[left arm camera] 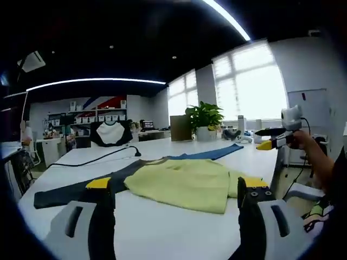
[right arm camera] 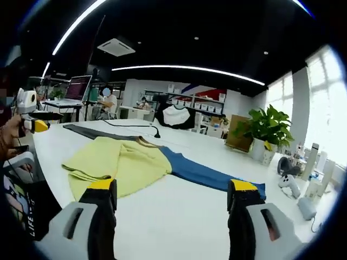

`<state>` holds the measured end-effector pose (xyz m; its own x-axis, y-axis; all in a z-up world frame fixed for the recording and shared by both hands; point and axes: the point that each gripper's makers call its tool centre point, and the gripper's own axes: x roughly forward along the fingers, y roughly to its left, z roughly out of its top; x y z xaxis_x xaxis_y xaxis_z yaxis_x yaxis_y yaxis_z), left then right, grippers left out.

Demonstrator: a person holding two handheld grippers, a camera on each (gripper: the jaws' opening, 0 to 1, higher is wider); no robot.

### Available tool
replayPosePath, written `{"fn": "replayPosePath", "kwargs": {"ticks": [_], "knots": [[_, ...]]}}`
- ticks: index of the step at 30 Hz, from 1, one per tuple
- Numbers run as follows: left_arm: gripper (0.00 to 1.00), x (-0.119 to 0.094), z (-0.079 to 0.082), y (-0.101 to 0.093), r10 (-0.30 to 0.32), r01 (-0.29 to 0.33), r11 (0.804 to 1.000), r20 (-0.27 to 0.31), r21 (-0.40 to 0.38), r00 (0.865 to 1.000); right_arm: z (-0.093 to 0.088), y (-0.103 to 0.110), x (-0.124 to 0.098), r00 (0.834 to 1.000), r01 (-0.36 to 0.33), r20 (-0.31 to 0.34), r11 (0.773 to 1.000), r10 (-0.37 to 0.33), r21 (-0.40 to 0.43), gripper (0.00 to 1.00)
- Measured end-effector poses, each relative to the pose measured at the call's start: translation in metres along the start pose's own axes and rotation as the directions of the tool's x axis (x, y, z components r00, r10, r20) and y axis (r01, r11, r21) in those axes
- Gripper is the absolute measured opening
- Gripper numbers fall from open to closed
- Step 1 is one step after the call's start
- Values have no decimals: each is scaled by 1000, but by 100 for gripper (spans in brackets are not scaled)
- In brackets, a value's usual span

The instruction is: Fold the garment on the visible template until the final outline fits inside the template.

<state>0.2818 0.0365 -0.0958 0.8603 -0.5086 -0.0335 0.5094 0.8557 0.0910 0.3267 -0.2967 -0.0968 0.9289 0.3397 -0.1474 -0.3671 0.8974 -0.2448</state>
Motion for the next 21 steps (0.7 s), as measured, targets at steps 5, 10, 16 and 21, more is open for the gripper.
{"fn": "replayPosePath", "kwargs": {"ticks": [5,10,16,21], "knots": [[100,3,-9,-15,-17,19,998,-41,57,999,8,10,-8,1000,-12,28,1000,12,-7,100],[97,9,-18,-31,-59,65,995,-77,80,995,6,25,-12,999,-49,19,999,49,2,100],[87,22,-38,-52,-146,155,987,-145,52,979,2,27,-12,998,-68,-4,998,68,-9,100],[82,38,-50,-60,-195,203,979,-178,31,965,0,28,-13,997,-80,-14,997,80,-7,100]]}}
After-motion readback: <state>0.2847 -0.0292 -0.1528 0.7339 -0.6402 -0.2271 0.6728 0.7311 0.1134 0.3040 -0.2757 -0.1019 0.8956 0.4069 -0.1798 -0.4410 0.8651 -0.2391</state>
